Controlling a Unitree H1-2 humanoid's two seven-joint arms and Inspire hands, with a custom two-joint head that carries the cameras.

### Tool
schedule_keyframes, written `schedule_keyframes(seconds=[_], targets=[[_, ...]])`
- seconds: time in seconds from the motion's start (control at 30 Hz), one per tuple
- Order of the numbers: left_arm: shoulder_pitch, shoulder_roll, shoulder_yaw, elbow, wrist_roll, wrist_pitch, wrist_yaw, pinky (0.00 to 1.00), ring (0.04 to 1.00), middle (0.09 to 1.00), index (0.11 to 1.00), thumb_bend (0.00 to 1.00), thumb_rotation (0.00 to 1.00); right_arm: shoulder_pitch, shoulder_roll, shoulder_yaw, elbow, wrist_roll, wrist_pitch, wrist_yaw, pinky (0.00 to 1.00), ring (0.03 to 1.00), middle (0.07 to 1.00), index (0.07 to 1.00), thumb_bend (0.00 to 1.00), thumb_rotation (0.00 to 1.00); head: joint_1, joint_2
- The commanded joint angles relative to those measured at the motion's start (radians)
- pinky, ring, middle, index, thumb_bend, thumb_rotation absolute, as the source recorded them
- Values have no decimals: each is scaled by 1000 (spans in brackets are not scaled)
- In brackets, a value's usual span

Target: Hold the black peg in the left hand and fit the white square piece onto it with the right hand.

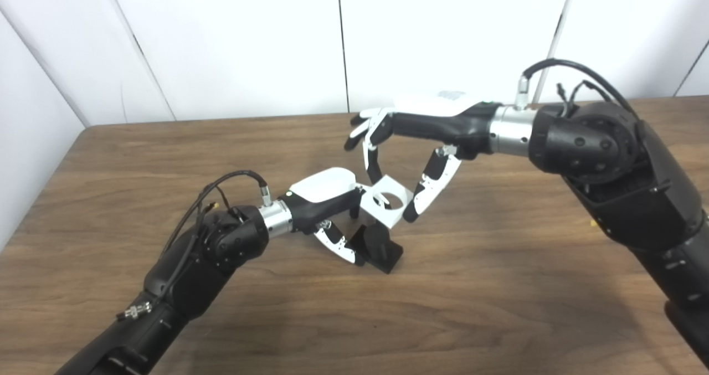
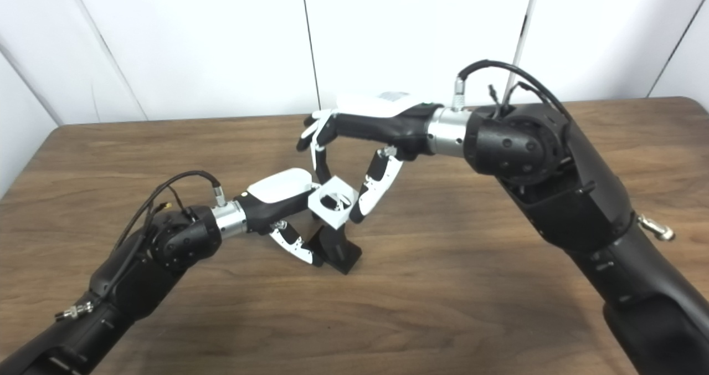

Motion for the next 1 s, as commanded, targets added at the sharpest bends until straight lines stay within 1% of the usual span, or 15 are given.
schedule_keyframes(seconds=[0.0,0.17,0.4,0.5,0.57,0.7,0.77,0.87,0.97], targets=[[30,-17,-35,1,22,14,-59,616,749,766,490,520,76,-57,4,-6,6,0,3,3,921,949,842,477,523,139,3,2],[29,-18,-37,-6,35,20,-59,621,755,767,491,520,77,-53,22,11,57,2,-41,2,896,935,836,478,523,139,7,5],[26,-17,-39,-10,38,22,-61,618,754,768,491,520,77,-39,42,18,102,3,-66,-4,898,927,836,478,521,139,7,7],[25,-17,-39,-11,38,28,-64,618,756,769,491,520,77,-37,50,21,124,-7,-69,-9,905,931,838,478,521,140,5,9],[25,-18,-39,-12,37,29,-65,617,755,769,491,520,77,-32,62,19,140,-19,-60,-22,905,931,838,478,521,140,5,9],[25,-20,-40,-14,37,38,-68,613,754,770,491,520,77,-24,79,14,172,-33,-62,-42,885,928,836,478,521,139,6,11],[25,-21,-40,-14,37,41,-69,617,755,769,491,520,77,-20,87,12,187,-37,-58,-49,895,933,837,478,520,138,6,11],[25,-22,-39,-11,32,39,-68,629,758,767,491,520,76,-13,98,9,209,-37,-63,-60,906,933,836,478,521,138,7,11],[23,-21,-40,-9,33,34,-70,618,755,768,491,520,76,-9,103,10,227,-39,-73,-68,906,931,835,478,521,139,7,11]])
